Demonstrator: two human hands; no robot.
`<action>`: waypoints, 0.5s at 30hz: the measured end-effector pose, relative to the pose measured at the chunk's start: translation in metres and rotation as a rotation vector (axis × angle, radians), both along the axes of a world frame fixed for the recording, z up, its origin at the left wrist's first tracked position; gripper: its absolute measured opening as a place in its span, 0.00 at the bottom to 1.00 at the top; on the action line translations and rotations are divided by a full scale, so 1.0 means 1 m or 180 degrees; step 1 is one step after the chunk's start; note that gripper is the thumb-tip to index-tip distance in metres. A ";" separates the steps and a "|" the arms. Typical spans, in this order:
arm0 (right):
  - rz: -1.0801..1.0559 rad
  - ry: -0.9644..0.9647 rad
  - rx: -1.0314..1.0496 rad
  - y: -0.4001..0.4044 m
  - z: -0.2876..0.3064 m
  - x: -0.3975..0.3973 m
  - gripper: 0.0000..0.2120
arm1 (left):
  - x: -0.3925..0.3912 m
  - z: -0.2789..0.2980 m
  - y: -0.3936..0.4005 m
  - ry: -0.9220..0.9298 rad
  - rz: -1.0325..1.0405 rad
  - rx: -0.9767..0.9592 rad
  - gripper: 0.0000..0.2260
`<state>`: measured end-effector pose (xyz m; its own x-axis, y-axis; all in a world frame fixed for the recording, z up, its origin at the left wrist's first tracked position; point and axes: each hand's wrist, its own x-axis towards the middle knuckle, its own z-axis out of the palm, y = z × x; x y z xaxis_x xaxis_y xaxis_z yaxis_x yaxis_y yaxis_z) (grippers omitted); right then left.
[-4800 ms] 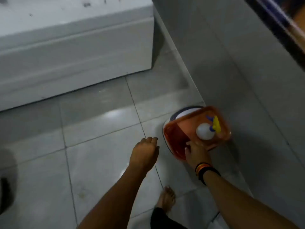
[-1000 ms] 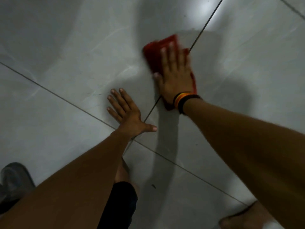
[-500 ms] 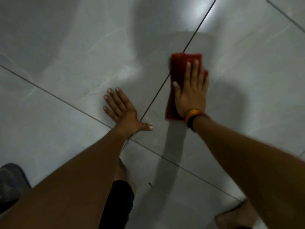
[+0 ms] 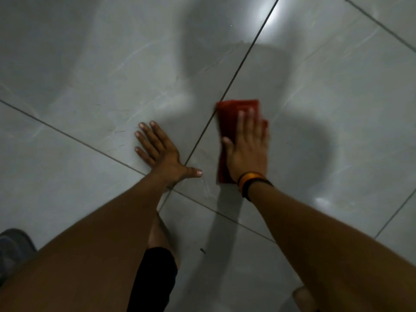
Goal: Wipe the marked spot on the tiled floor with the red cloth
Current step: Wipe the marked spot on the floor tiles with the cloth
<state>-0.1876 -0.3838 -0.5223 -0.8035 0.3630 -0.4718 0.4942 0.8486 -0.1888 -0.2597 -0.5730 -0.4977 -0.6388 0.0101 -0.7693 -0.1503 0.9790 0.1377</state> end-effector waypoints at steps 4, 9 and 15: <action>-0.1072 -0.0846 -0.0118 -0.008 0.039 0.084 0.37 | -0.005 0.012 0.002 -0.0164 -0.0136 -0.0090 0.80; -0.0752 -0.0527 -0.0059 0.019 0.064 0.091 0.40 | 0.019 0.033 -0.026 0.0469 -0.0296 0.0370 0.61; -0.0436 -0.0958 -0.0671 0.056 0.057 0.053 0.26 | 0.073 0.065 -0.034 0.0429 -0.0027 0.0845 0.44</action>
